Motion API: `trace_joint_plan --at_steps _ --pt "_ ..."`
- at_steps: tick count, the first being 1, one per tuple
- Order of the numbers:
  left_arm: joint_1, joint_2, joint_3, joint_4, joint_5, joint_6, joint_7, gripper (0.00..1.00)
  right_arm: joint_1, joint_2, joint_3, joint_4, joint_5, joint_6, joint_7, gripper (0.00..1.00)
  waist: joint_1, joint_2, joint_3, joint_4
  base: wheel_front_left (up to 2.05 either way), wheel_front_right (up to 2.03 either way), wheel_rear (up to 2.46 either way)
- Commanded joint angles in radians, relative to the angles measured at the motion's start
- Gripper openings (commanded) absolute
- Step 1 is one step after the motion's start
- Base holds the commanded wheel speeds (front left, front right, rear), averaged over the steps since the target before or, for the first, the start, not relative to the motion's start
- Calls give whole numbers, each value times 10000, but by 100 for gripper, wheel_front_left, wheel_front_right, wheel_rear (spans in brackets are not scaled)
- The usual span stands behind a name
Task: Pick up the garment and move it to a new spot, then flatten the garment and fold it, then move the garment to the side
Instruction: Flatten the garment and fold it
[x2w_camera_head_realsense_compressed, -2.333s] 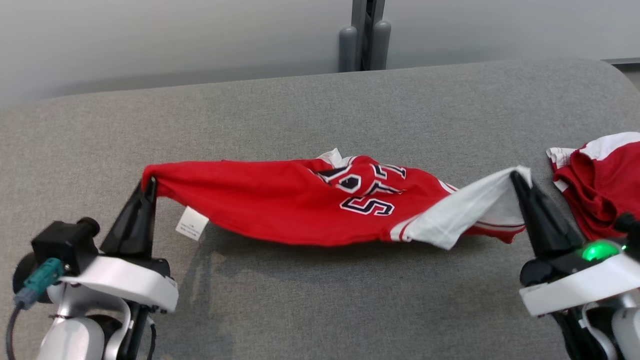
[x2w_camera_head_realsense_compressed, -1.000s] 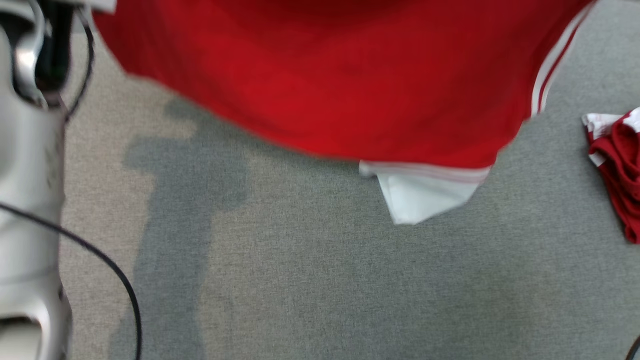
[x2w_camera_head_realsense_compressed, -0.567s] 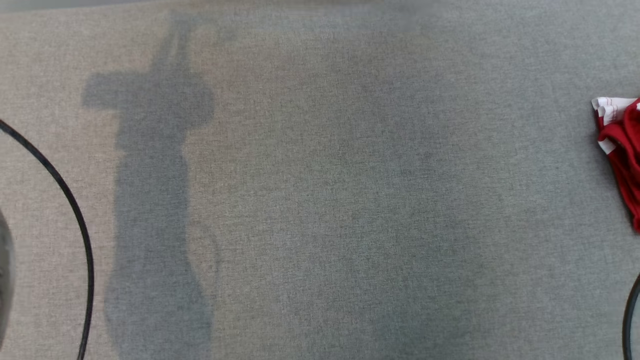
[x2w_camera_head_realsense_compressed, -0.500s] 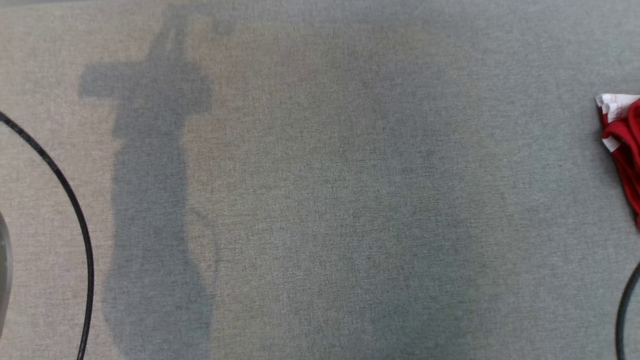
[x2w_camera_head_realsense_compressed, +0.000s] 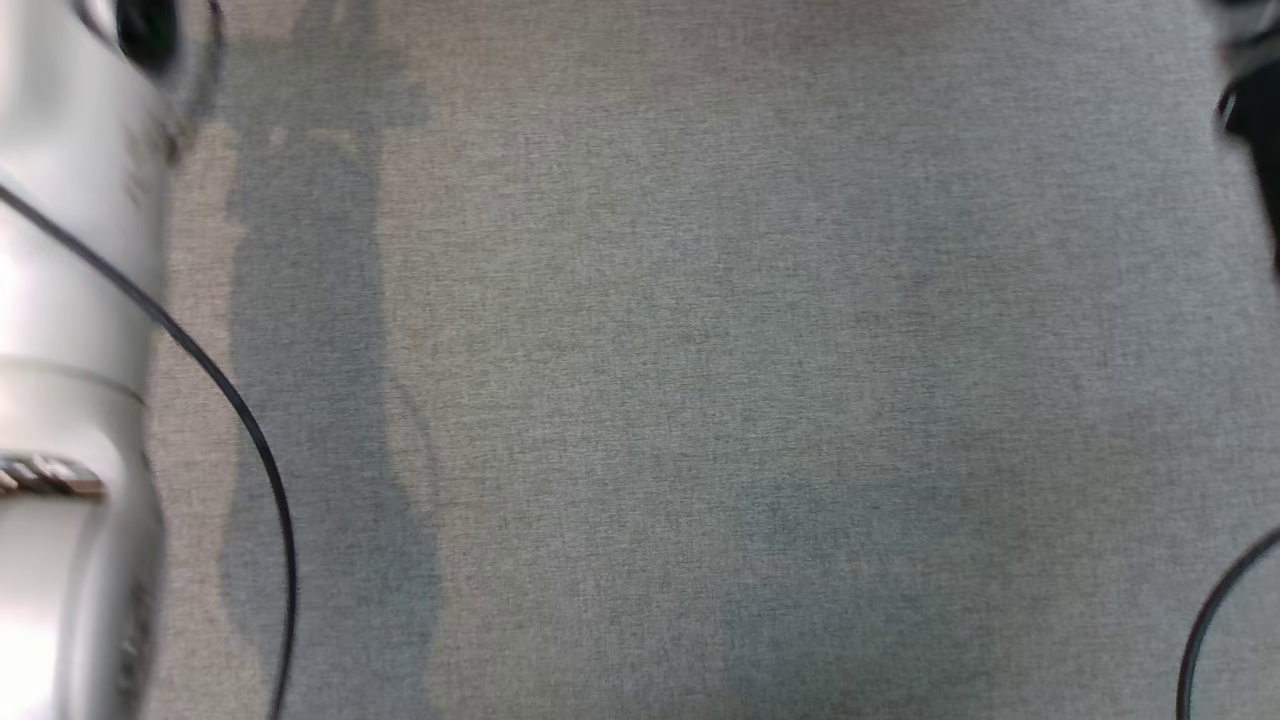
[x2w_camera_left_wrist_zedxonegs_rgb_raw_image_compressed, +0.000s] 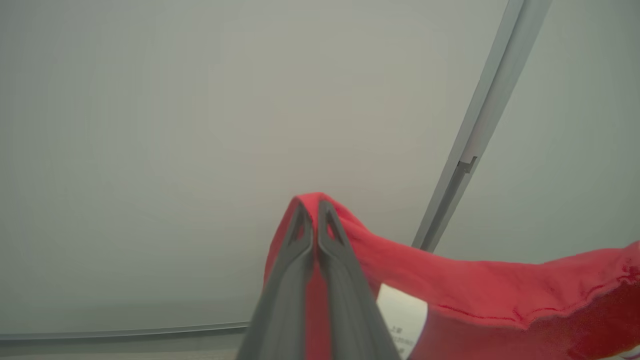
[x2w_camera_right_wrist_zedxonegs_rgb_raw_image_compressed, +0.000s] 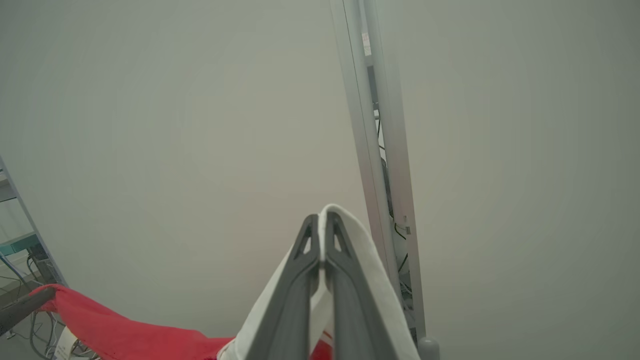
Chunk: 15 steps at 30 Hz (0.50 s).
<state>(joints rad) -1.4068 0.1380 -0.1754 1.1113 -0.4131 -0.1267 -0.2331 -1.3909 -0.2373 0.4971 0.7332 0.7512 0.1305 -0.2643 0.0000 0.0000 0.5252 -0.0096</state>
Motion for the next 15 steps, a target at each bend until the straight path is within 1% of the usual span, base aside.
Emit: trace_joint_plan --at_steps 1,5,8,11,14,15 --pt "424 -73 89 -117 -179 -39 -111 0 560 -248 148 -289 158 5 -9 0 0 0 -24 97 0 0 0" --pt "2285 -213 279 -1008 -579 -43 -289 0 2719 -720 542 -1381 1071 4 -9 0 0 0 -270 176 0 0 0" --pt "3900 -211 480 -2352 -580 -43 -311 0 4320 -1040 654 -2177 1619 5 -9 0 0 0 -510 213 0 0 0" --pt "5821 -187 689 -3683 -549 197 -309 0 5973 -1266 602 -2744 1955 5 -9 0 0 0 -861 140 0 0 0" --pt "7503 -102 792 -4892 -561 472 -238 0 7447 -1379 250 -3296 2305 5 -9 0 0 0 -1238 100 0 0 0" --pt "7503 -102 792 -4892 -561 472 -238 0 7447 -1379 250 -3296 2305 5 -9 0 0 0 -1238 100 0 0 0"
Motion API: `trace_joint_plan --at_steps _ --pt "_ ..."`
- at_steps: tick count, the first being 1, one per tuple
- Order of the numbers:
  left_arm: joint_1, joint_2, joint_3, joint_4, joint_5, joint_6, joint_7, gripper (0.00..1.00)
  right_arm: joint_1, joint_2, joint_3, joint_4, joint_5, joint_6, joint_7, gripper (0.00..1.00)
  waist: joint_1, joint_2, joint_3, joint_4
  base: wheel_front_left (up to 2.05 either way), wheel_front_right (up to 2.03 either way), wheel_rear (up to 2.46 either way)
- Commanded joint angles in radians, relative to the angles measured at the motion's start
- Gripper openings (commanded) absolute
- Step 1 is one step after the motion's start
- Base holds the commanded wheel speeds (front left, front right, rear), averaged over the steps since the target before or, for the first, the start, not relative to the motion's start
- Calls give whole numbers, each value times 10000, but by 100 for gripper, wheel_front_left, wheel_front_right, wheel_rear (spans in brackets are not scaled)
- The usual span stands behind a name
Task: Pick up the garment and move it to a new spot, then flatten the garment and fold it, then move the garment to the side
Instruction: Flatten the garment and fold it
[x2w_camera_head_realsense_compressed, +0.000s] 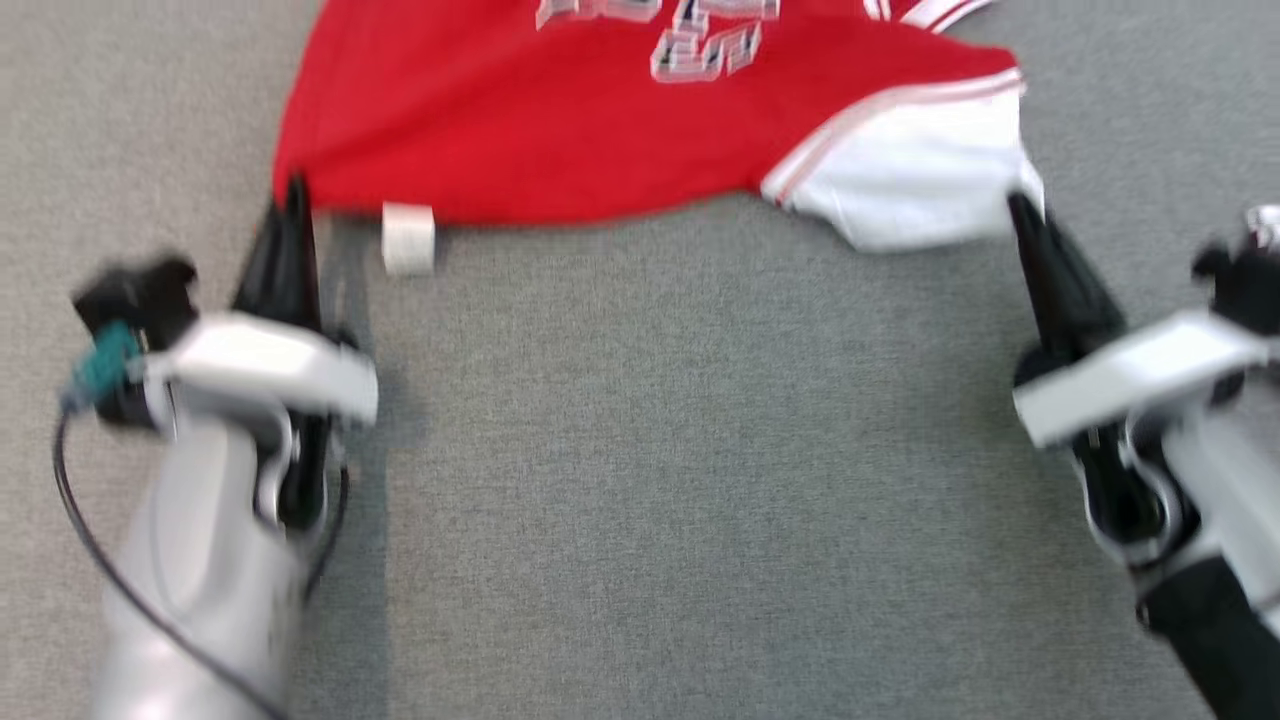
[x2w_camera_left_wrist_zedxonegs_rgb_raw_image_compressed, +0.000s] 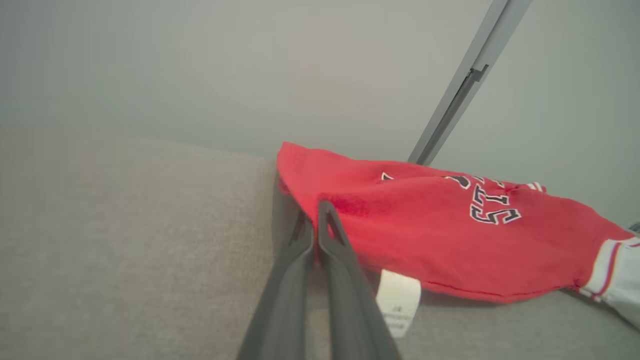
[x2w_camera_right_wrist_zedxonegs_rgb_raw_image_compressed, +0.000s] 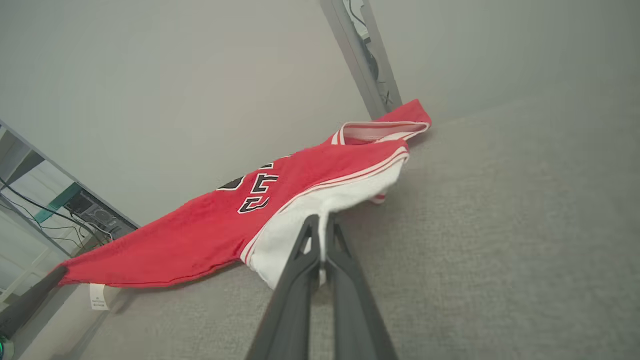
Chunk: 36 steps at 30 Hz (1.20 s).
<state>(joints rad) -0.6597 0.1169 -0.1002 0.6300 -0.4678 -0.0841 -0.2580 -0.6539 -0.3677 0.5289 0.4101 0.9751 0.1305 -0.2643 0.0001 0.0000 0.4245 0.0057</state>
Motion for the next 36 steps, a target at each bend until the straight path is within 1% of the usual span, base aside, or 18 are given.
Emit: trace_joint_plan --at_steps 1,5,9,13,17,19,25,28,31,36 --pt "593 144 31 -468 -47 122 163 0 577 -83 -204 -228 189 5 -9 0 -1 0 -356 -79 0 0 0" --pt "2662 346 25 -2134 -191 463 1064 0 2579 -138 -665 -859 640 5 -10 0 -1 0 -959 -155 0 0 0" --pt "4403 687 57 -3970 -290 836 2070 0 4252 -252 -1078 -1609 830 5 111 0 -1 0 -1478 -257 0 0 0" --pt "5884 996 129 -5635 -264 1334 2987 0 5696 -294 -1540 -2445 690 5 577 0 -1 0 -1971 -382 0 0 0" --pt "7133 1238 196 -6963 -232 1799 3803 0 7010 -88 -2074 -3348 432 5 1319 0 -1 0 -2400 -449 0 0 0" --pt "7717 1263 190 -7541 -277 2009 4143 0 7629 32 -2419 -3801 224 5 1739 0 -1 0 -2588 -478 0 0 0" --pt "9239 1346 165 -8829 -299 2597 5031 0 9454 646 -3547 -5196 -453 5 3295 0 -1 0 -3055 -484 0 0 0" --pt "9791 1417 148 -9307 -286 2813 5361 0 10189 1045 -4097 -5920 -782 5 4102 0 -1 0 -3246 -467 0 0 0" --pt "10084 1505 176 -9621 -219 2951 5639 0 10631 1506 -4545 -6509 -1082 5 4808 0 -1 0 -3335 -454 0 0 0" --pt "10152 1644 115 -9835 -269 2971 5965 0 10821 2086 -5040 -7118 -1553 5 5797 0 -1 0 -3315 -457 0 0 0"
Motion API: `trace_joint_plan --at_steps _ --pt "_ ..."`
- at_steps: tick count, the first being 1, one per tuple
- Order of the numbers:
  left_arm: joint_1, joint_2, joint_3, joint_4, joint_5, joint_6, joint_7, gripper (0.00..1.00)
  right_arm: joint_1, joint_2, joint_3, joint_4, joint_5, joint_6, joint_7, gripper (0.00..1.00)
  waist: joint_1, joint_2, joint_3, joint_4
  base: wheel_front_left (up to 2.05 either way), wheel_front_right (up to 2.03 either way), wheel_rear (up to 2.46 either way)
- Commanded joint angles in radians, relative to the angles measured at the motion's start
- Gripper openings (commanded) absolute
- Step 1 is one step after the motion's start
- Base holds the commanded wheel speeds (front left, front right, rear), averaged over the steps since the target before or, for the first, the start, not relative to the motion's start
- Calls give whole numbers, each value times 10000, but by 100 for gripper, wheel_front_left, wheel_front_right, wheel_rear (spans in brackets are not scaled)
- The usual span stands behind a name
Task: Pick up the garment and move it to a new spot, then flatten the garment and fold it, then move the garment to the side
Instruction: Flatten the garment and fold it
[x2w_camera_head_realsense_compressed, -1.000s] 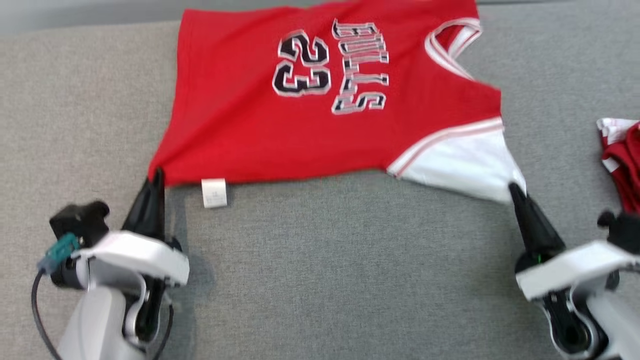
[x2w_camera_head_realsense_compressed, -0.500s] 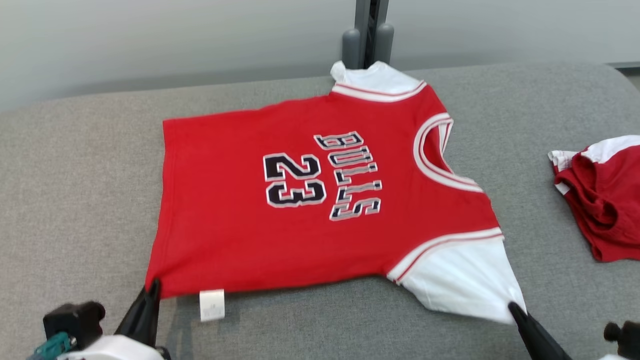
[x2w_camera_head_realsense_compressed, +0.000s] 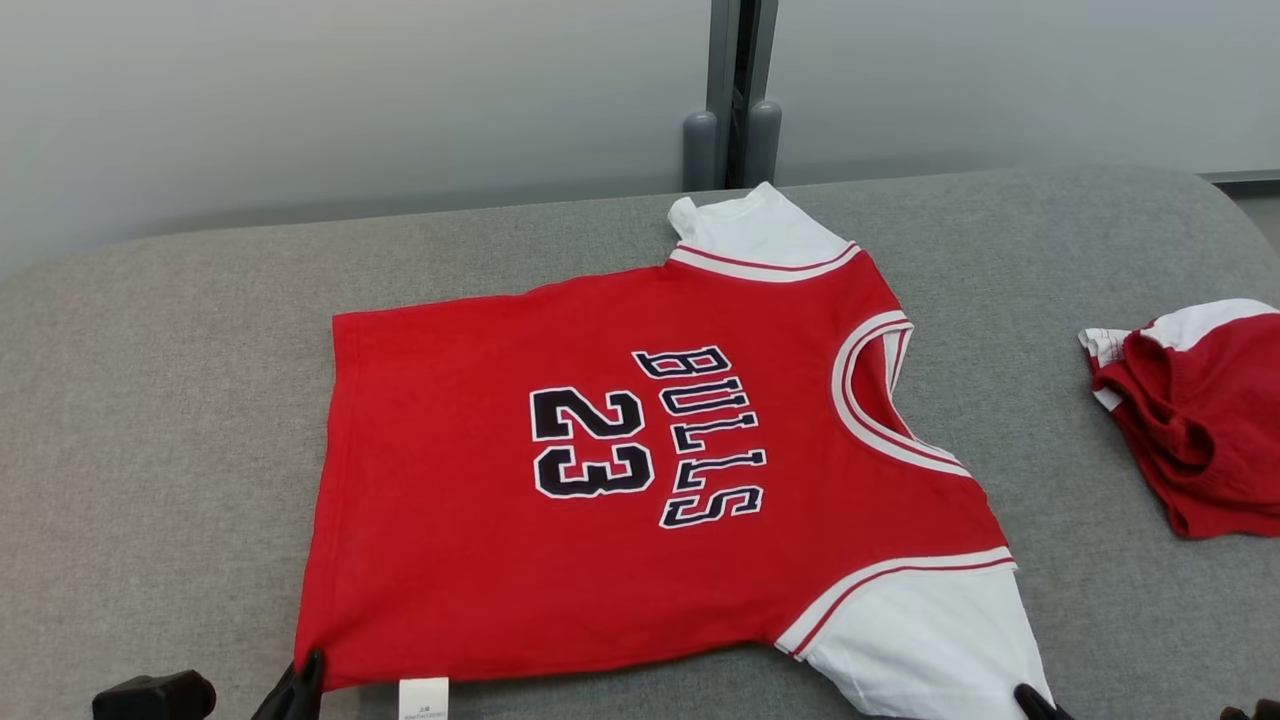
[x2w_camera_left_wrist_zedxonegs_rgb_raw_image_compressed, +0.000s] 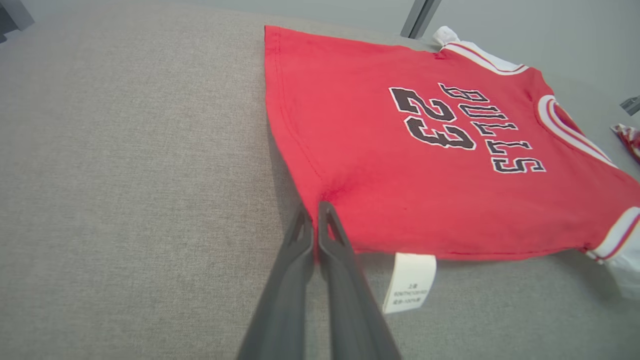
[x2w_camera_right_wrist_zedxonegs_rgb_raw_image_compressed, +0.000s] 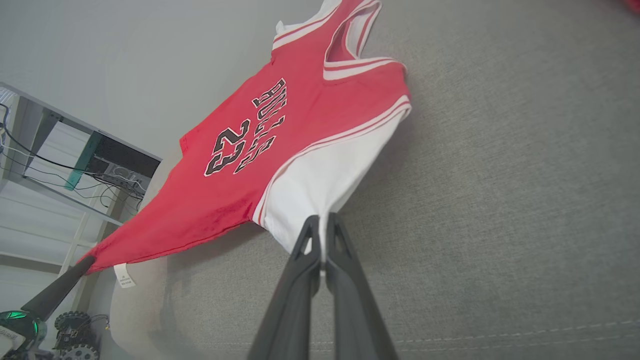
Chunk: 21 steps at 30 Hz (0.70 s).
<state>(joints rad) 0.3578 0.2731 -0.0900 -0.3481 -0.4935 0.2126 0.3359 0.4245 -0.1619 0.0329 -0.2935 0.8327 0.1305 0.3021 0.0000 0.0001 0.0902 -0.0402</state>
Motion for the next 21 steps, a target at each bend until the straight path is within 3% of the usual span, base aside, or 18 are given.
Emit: trace_joint_plan --at_steps 1,10,21 --pt "-93 98 -18 -71 -58 -49 88 0 -40 96 -185 -160 -174 5 267 0 0 -1 75 11 0 0 0" --pt "-1168 356 -197 350 -312 -466 530 0 -1626 153 -645 -312 -201 5 1152 0 0 -1 723 65 0 0 0" --pt "-3255 370 -246 1527 -967 -1191 700 0 -5528 -930 -218 1119 436 5 1641 0 0 -1 2434 379 0 0 0"
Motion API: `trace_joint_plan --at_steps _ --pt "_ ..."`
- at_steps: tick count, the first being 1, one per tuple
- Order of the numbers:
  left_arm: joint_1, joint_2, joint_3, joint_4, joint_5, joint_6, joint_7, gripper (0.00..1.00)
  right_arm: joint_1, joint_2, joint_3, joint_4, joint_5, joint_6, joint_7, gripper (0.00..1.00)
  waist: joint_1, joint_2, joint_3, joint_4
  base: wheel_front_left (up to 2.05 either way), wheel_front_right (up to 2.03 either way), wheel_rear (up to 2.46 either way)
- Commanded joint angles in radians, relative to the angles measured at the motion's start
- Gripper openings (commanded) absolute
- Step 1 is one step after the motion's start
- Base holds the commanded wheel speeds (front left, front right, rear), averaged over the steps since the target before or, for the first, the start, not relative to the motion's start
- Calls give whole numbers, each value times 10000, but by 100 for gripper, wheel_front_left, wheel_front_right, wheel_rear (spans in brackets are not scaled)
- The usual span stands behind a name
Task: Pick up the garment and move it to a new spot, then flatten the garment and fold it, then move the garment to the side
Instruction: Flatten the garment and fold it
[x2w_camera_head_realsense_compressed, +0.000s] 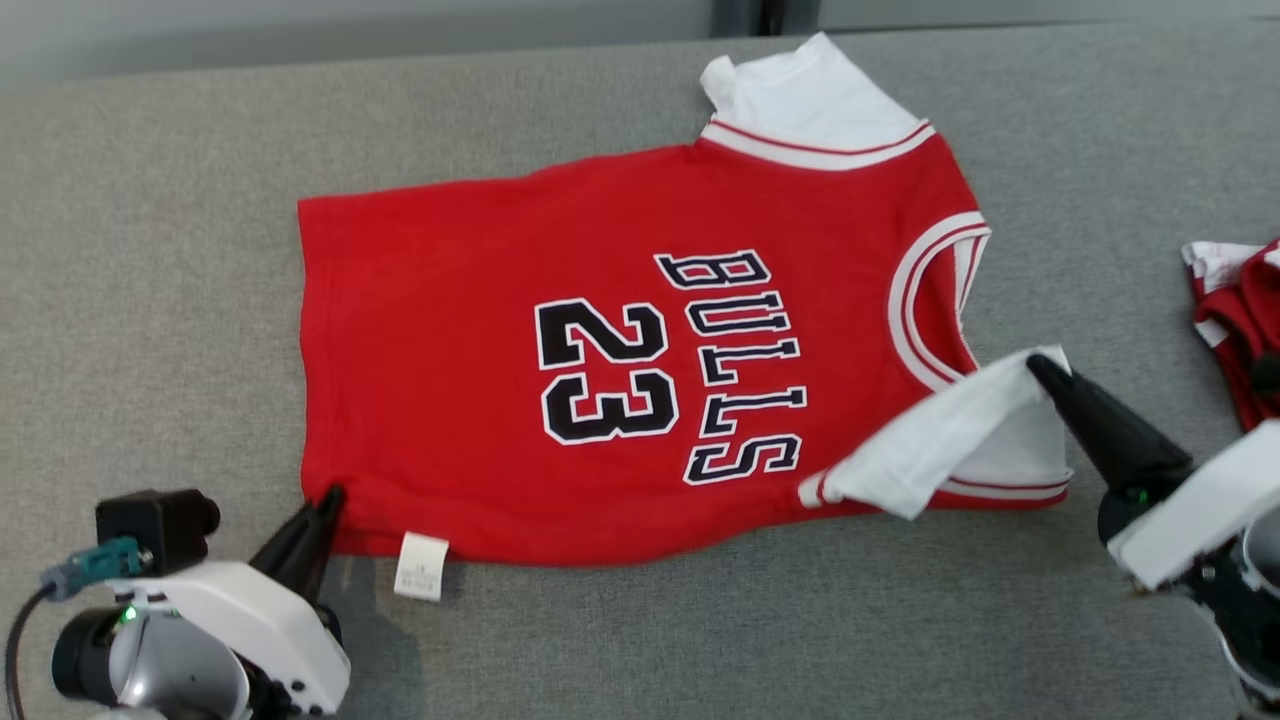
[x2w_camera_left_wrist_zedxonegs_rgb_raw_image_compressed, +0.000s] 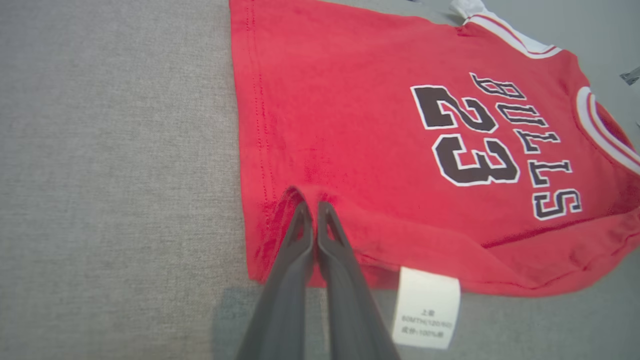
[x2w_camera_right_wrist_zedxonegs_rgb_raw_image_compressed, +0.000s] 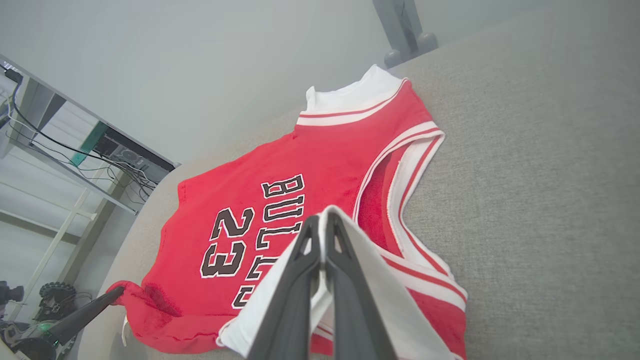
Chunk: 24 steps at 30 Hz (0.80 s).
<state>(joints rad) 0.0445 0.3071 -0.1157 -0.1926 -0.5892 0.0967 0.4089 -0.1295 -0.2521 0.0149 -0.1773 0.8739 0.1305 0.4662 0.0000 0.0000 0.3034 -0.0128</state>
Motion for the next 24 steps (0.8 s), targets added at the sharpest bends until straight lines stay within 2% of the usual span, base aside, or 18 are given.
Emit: trace_joint_plan --at_steps 1,7,16,18,19,20,21,22,23,24 --pt "-302 43 54 87 -38 -66 -82 0 -322 -147 79 181 59 5 36 0 0 0 441 127 0 0 0" --pt "-1305 -27 233 833 -277 -286 -403 0 -2366 -574 806 1854 475 5 -271 0 0 0 1073 242 0 0 0" --pt "-2068 -270 292 1612 -440 -410 -867 0 -4073 -814 1527 3631 1313 5 -1088 0 0 0 1548 417 0 0 0" --pt "-2163 -361 307 1730 -483 -429 -1050 49 -4263 -884 1661 3905 1510 5 -1350 0 0 0 1582 458 0 0 0" --pt "-2212 -421 304 1786 -509 -467 -1149 100 -4347 -877 1738 4028 1636 5 -1472 0 0 0 1593 469 0 0 0" --pt "-2247 -470 306 1845 -537 -490 -1227 100 -4391 -892 1834 4126 1711 5 -1565 19 0 0 1597 476 0 0 0" --pt "-2241 -486 292 1899 -535 -505 -1281 100 -4434 -936 1939 4209 1763 5 -1668 45 0 0 1591 478 0 0 0" --pt "-2238 -518 272 1941 -536 -519 -1343 100 -4476 -977 2064 4293 1840 5 -1755 80 0 0 1593 473 0 0 0" --pt "-2235 -565 277 1984 -560 -528 -1423 100 -4501 -1009 2173 4356 1900 5 -1851 100 0 0 1586 468 0 0 0" --pt "-2227 -597 294 2003 -573 -522 -1501 100 -4509 -1059 2282 4398 1947 5 -1943 100 0 0 1582 464 0 0 0"
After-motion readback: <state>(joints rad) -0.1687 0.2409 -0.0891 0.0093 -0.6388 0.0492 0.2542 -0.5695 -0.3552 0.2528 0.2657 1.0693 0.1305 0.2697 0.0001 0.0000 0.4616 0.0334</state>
